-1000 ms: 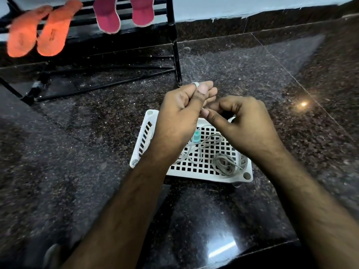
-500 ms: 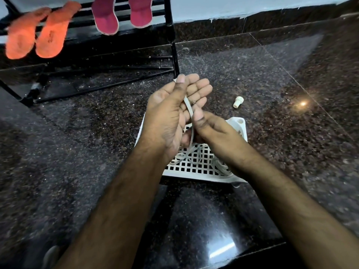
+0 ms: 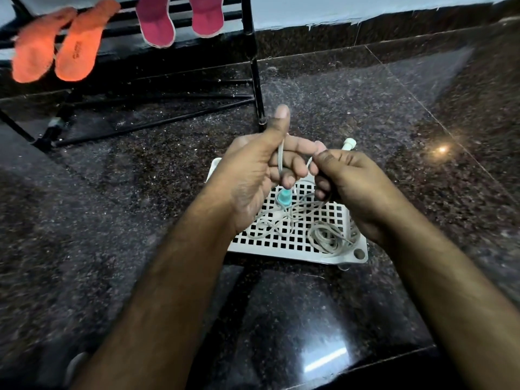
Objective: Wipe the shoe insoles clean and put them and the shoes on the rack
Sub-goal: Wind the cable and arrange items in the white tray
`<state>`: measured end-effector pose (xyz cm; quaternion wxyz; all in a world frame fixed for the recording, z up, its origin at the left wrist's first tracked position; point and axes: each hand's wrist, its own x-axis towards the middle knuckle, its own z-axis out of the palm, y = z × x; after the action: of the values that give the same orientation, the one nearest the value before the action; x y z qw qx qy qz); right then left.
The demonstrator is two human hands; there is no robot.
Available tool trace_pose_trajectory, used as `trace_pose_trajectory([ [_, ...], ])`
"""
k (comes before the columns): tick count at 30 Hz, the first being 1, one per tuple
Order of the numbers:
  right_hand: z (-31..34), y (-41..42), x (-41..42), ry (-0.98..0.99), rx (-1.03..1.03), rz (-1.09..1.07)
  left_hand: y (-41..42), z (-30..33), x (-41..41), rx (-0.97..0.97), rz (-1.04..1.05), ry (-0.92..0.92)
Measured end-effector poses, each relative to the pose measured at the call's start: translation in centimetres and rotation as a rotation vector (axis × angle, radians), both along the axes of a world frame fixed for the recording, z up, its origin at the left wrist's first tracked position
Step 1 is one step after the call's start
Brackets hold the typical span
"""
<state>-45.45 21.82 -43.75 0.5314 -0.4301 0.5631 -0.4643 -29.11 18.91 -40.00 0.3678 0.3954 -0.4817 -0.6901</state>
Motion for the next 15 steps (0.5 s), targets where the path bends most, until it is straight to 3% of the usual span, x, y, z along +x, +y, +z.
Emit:
trace_pose_trajectory([
  [5,-0.1,0.0,0.2,0.169,-0.108,-0.019,0.0,-0.5,-0.2,-0.071,-0.036,-0.202],
  [11,-0.4,-0.2,-0.1,0.236,-0.123,-0.081,0.4,-1.2,-0.7,-0.219,-0.064,-0.515],
  [15,-0.1,-0.2,0.3,0.342,-0.245,-0.068,0.7,-1.3,-1.3,-0.281,-0.009,-0.583],
])
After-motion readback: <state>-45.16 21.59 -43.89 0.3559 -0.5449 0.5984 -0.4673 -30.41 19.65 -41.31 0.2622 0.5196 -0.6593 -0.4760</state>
